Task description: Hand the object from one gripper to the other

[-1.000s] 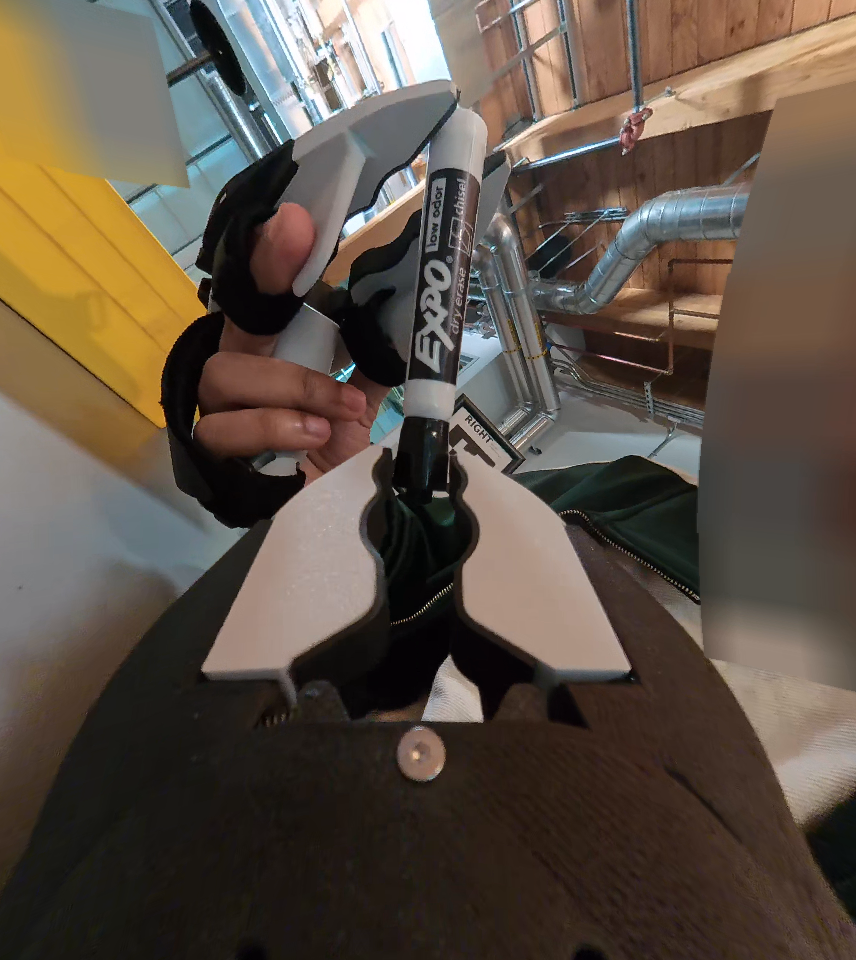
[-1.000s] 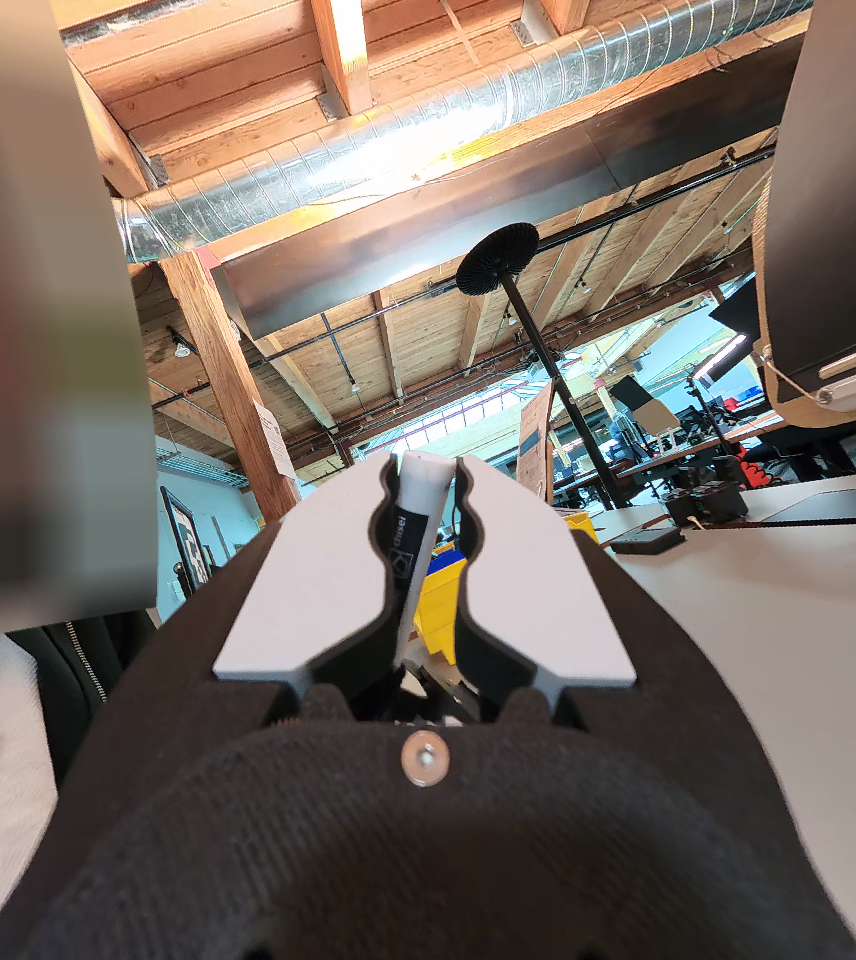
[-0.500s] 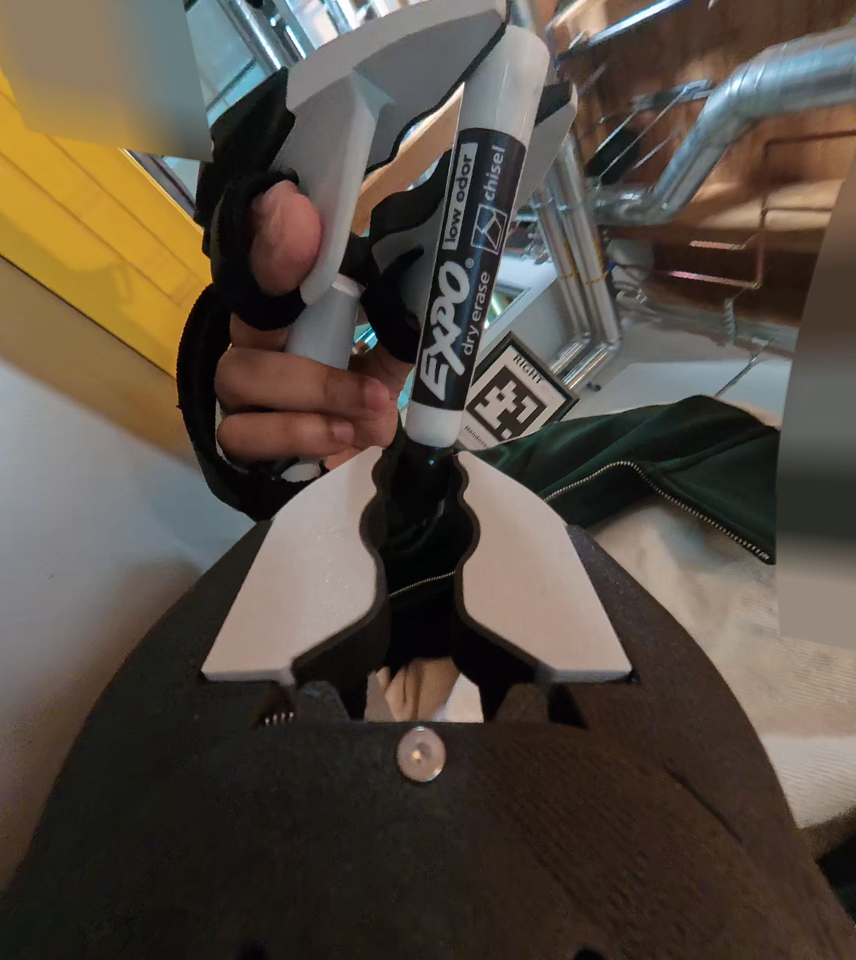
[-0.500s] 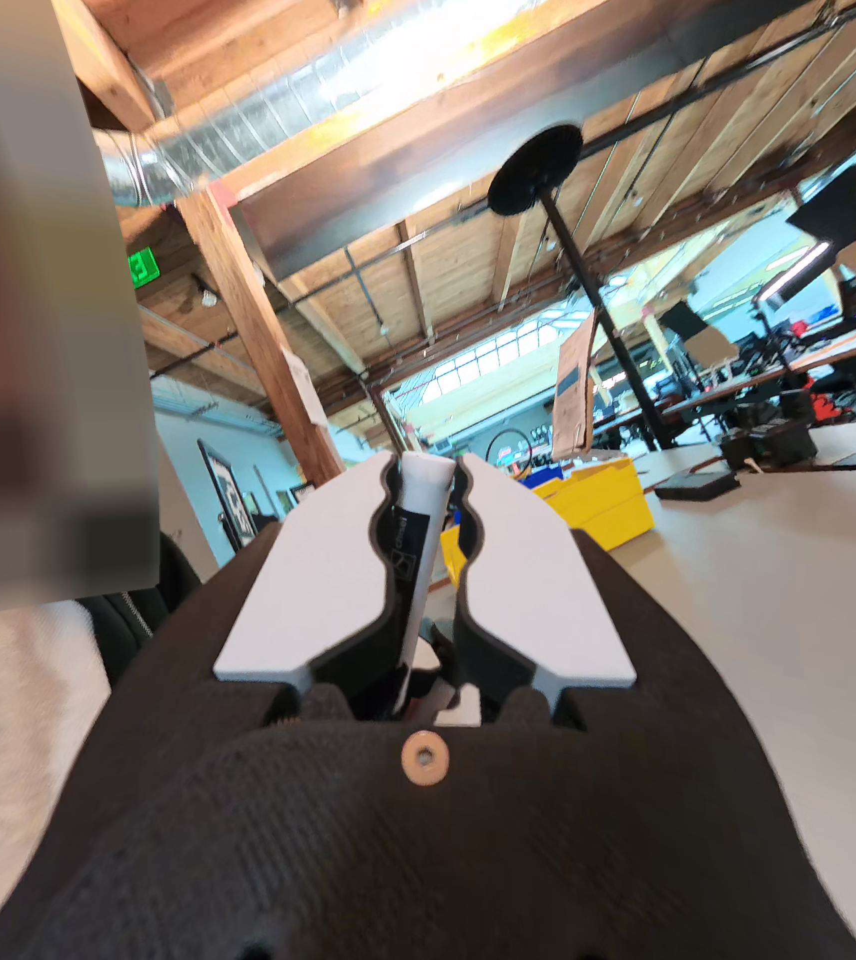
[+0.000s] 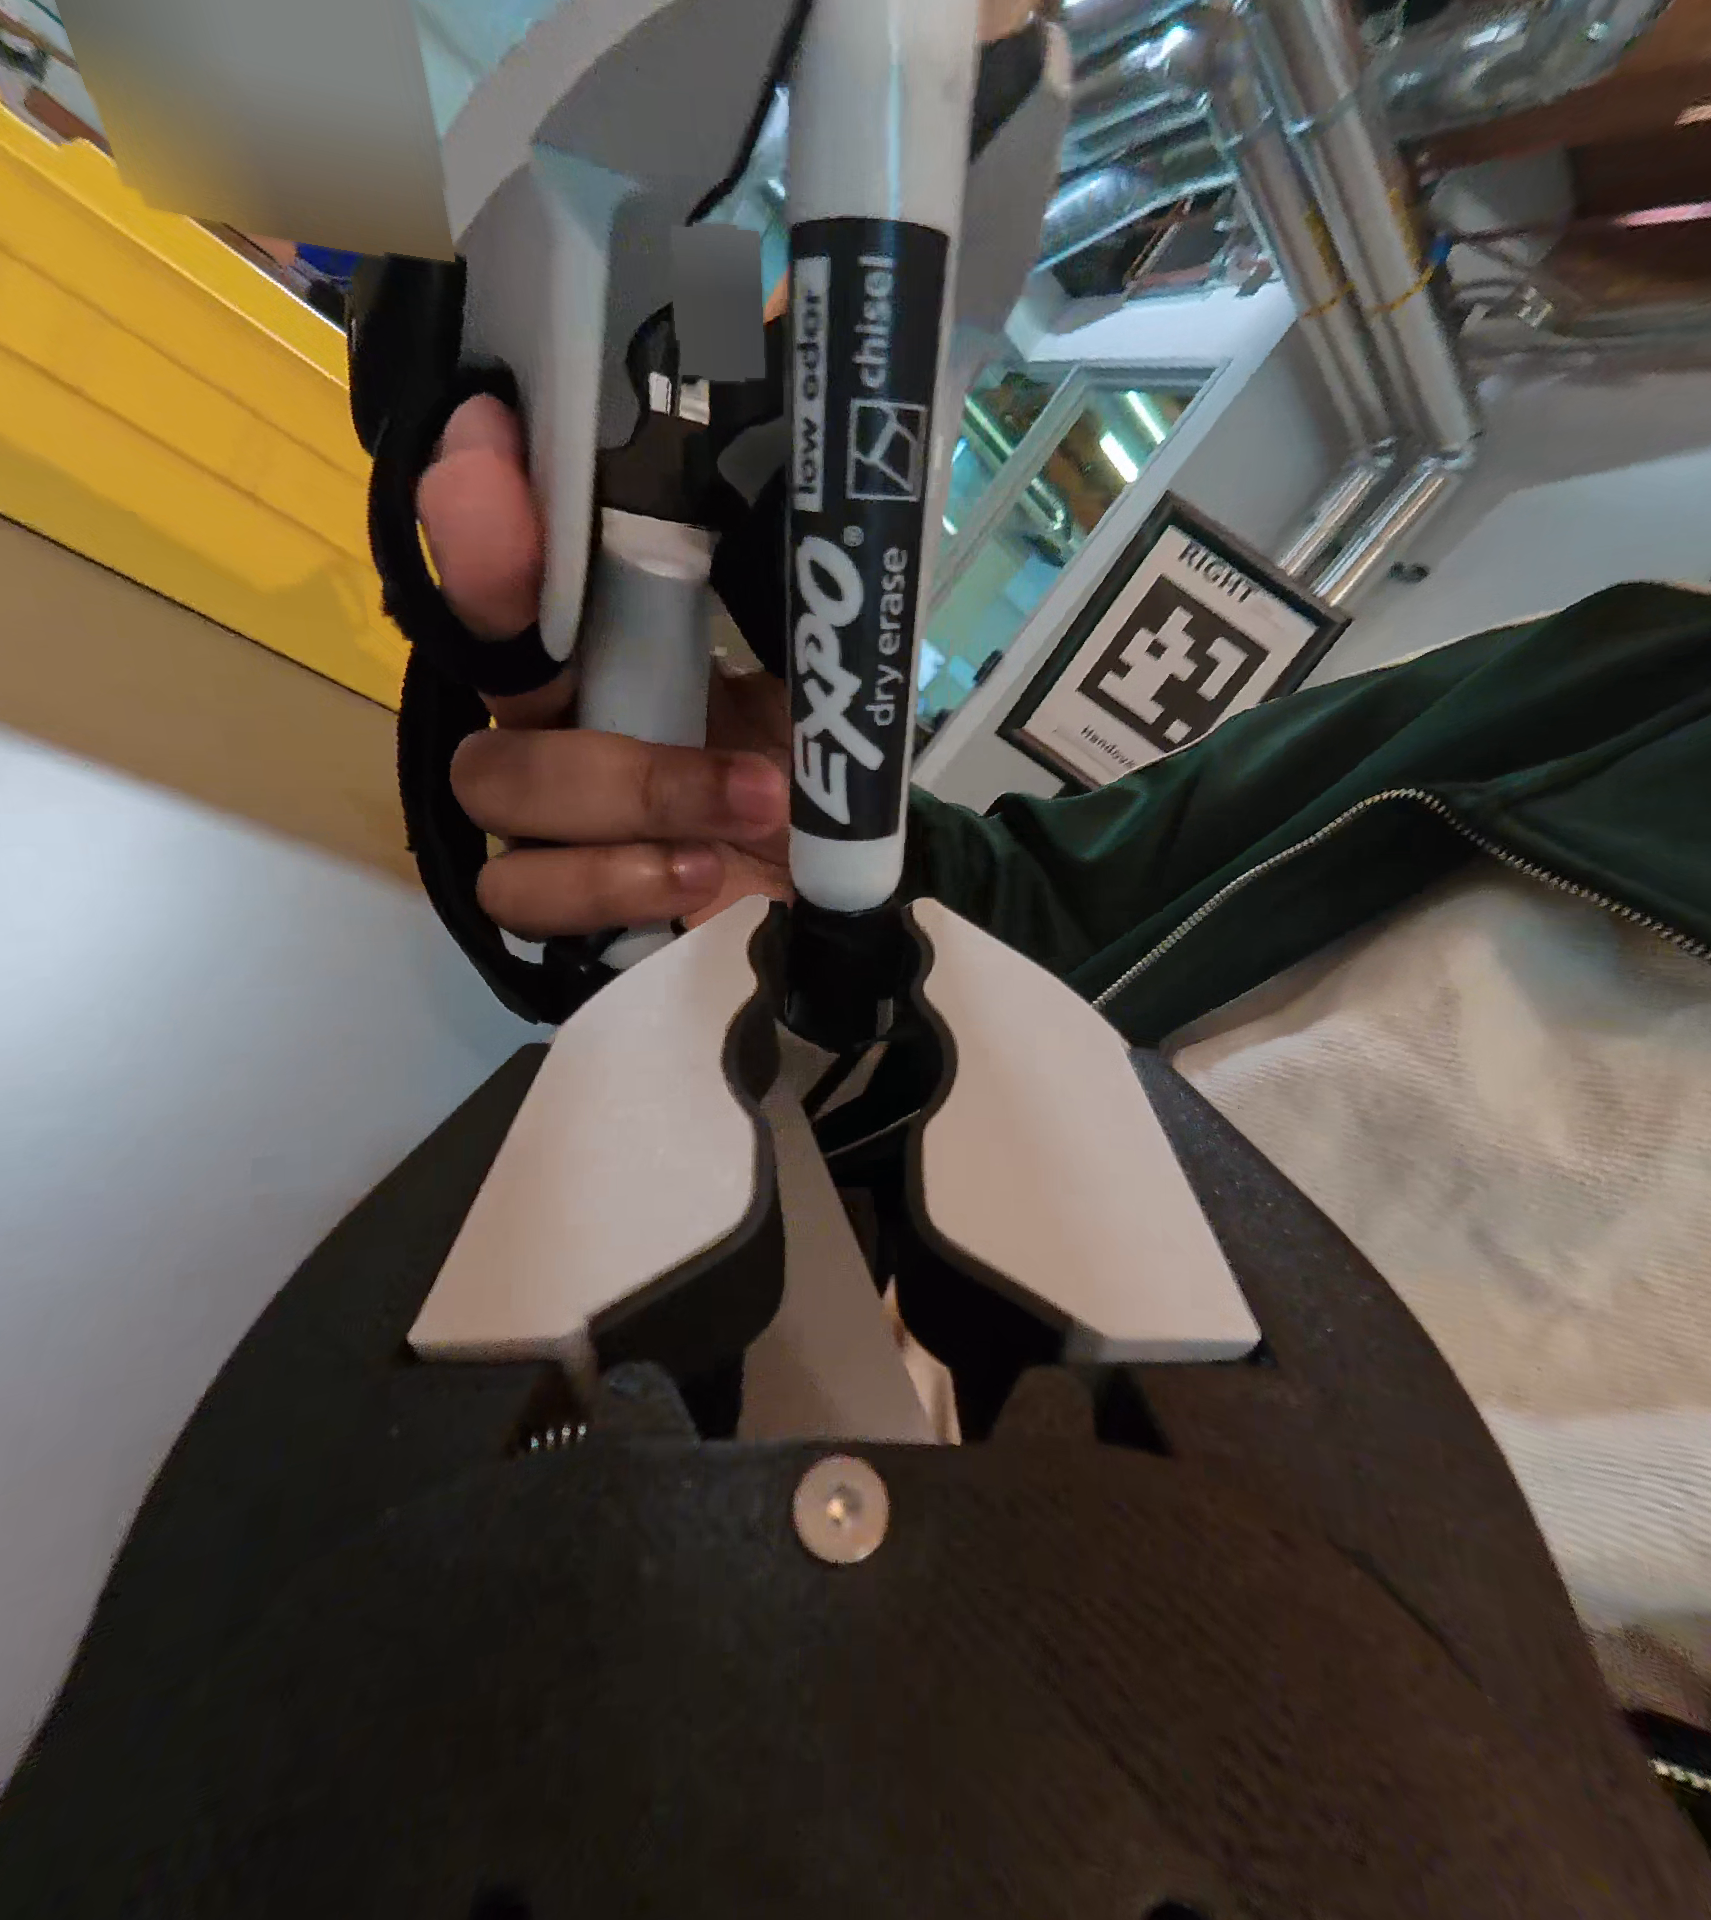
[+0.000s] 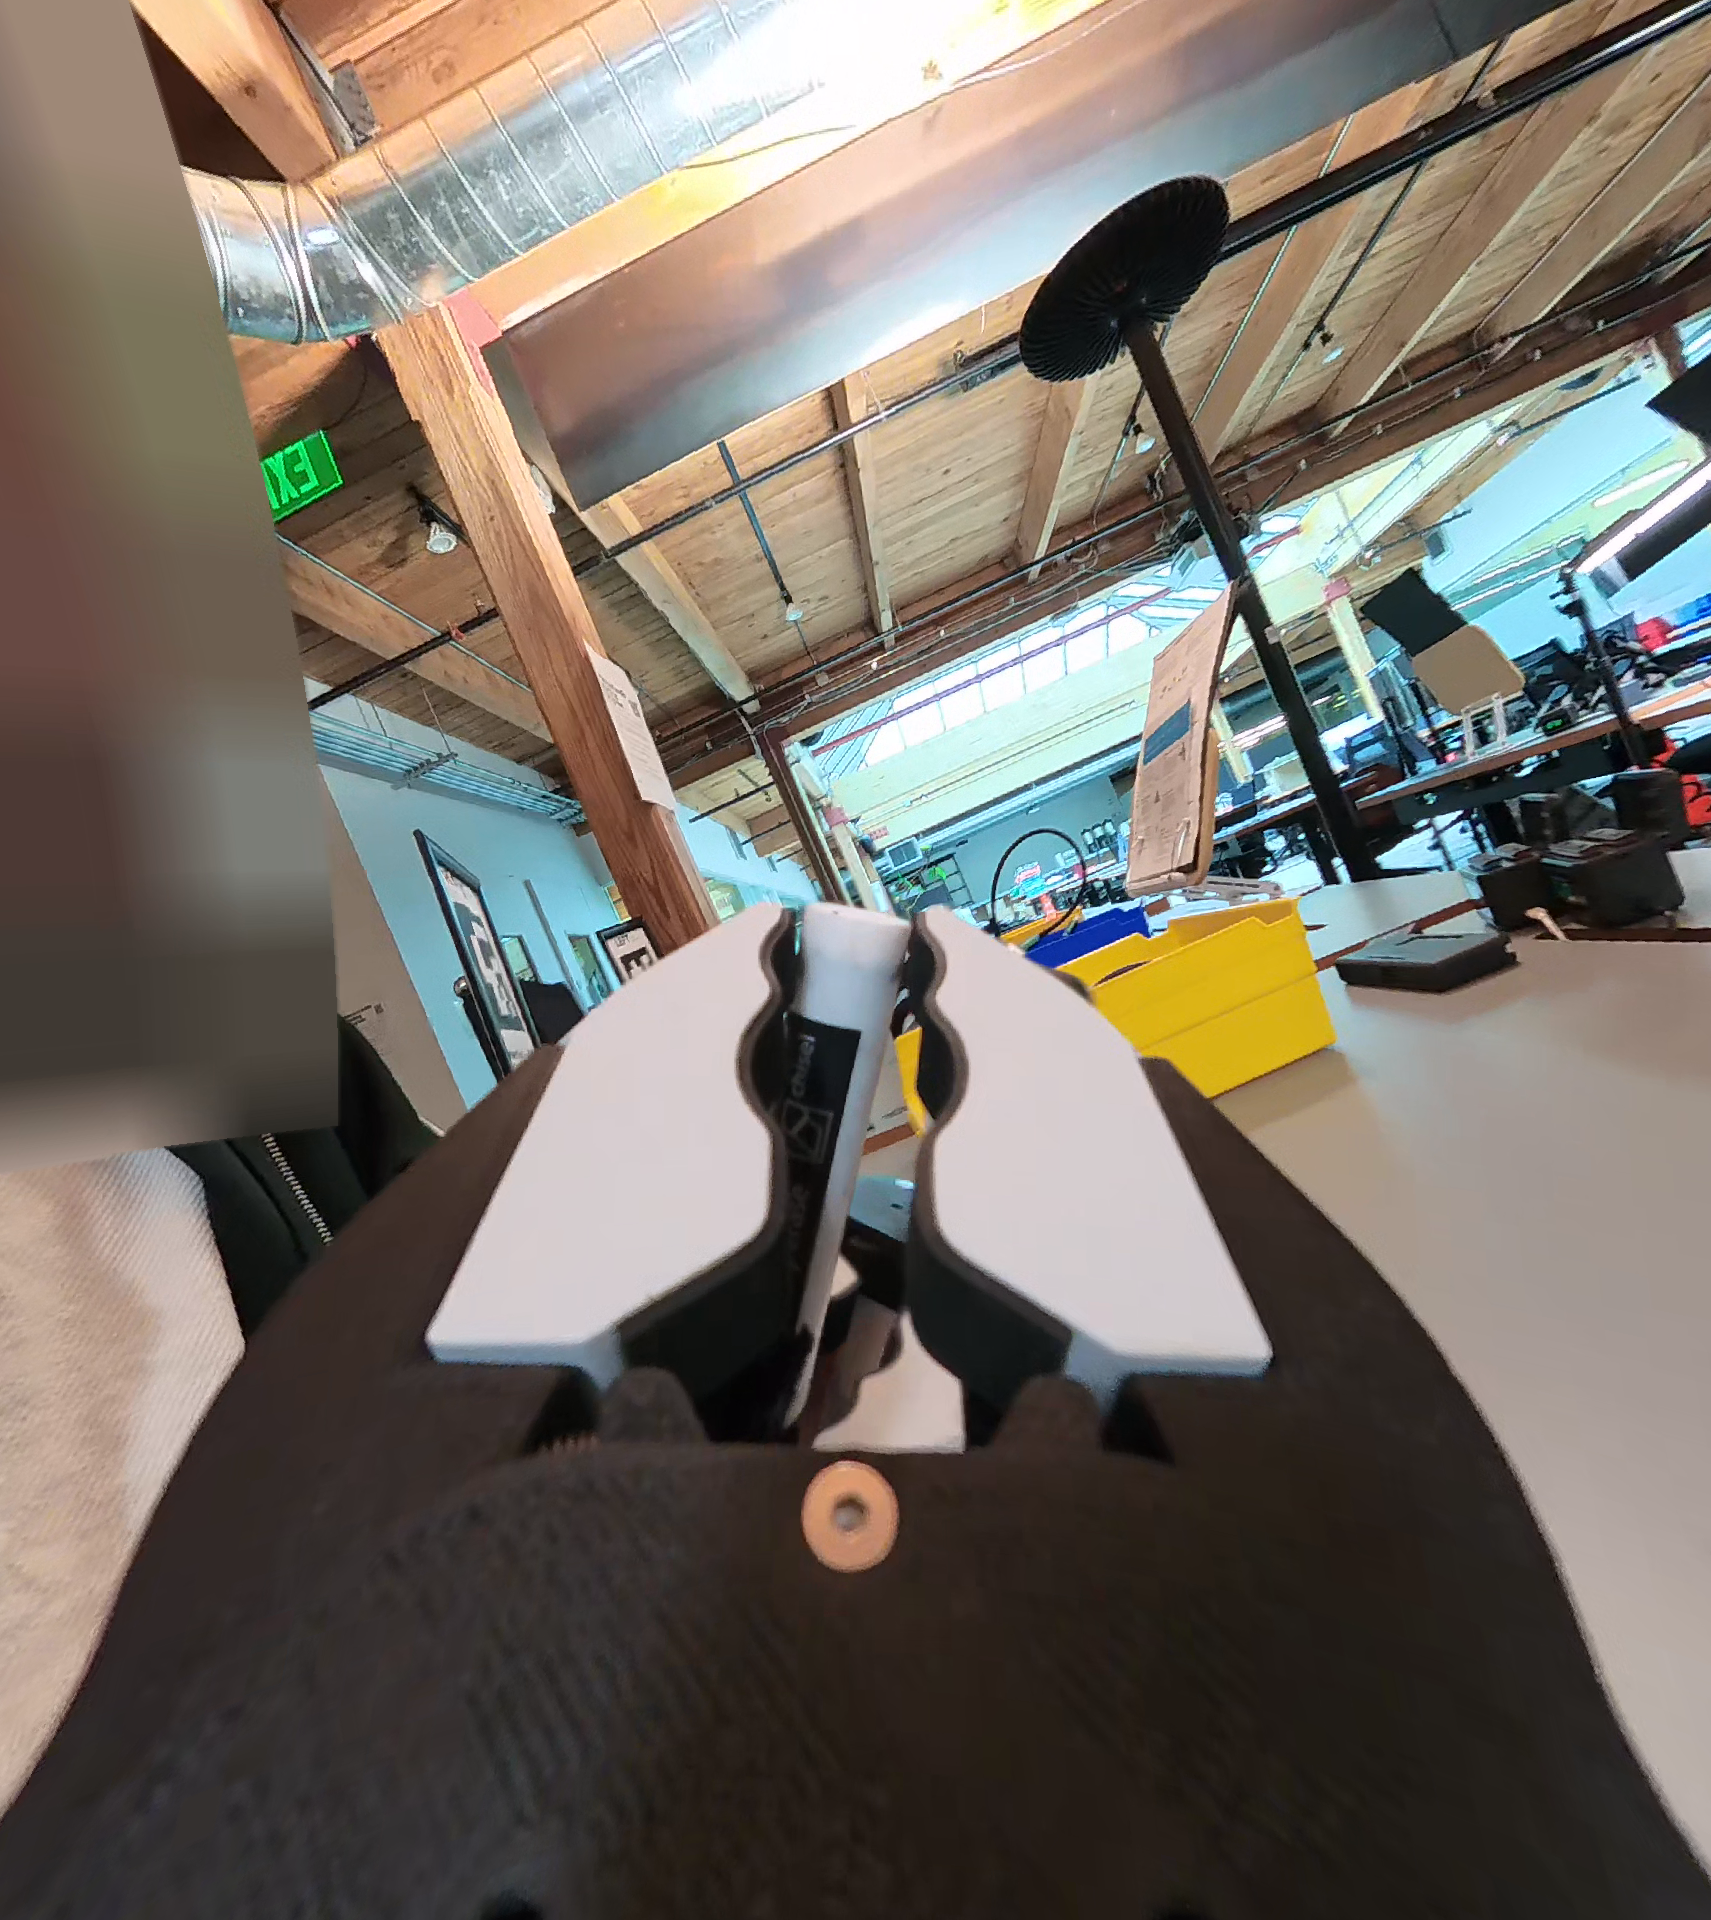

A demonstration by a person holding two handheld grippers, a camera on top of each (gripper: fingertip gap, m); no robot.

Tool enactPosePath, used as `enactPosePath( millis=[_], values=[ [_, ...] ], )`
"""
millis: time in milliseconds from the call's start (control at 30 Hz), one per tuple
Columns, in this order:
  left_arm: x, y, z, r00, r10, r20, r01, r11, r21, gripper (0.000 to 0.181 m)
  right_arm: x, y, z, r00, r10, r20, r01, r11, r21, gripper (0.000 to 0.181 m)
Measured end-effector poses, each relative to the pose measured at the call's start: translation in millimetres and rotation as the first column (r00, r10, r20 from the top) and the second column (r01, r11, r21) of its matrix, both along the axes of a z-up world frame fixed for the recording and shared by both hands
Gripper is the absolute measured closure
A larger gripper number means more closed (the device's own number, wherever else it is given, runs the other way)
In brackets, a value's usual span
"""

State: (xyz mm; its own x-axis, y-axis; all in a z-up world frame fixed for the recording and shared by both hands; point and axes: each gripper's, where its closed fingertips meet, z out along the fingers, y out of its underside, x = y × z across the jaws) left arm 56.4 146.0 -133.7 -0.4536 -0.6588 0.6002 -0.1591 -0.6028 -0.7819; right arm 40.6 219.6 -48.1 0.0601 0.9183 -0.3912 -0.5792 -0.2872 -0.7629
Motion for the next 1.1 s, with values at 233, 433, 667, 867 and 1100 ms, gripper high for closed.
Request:
enactPosePath(
  millis=[233, 433, 667, 867, 1100],
  values=[
    [-10, 25, 11, 0.984, 0.176, 0.038, -0.18, 0.973, 0.146, 0.162, 9, 18, -6, 0.988, -0.15, 0.033, 0.152, 0.988, -0.04, 0.113],
    [-44, 93, 1, 0.867, 0.496, -0.054, -0.44, 0.811, 0.384, 0.162, 17, 32, -22, 0.964, -0.232, 0.128, 0.239, 0.97, -0.041, 0.105],
    [-87, 146, -29, 0.634, 0.738, -0.229, -0.461, 0.599, 0.654, 0.16, 68, 69, -62, 0.165, -0.787, 0.595, 0.591, 0.562, 0.579, 0.122],
    [-82, 135, -56, 0.623, 0.672, -0.4, -0.334, 0.691, 0.641, 0.158, 44, 65, -80, -0.269, -0.867, 0.419, 0.11, 0.404, 0.908, 0.13],
    [-61, 104, -57, 0.692, 0.581, -0.428, -0.203, 0.726, 0.657, 0.159, 21, 61, -108, -0.415, -0.882, 0.223, -0.297, 0.363, 0.883, 0.135]
  ],
)
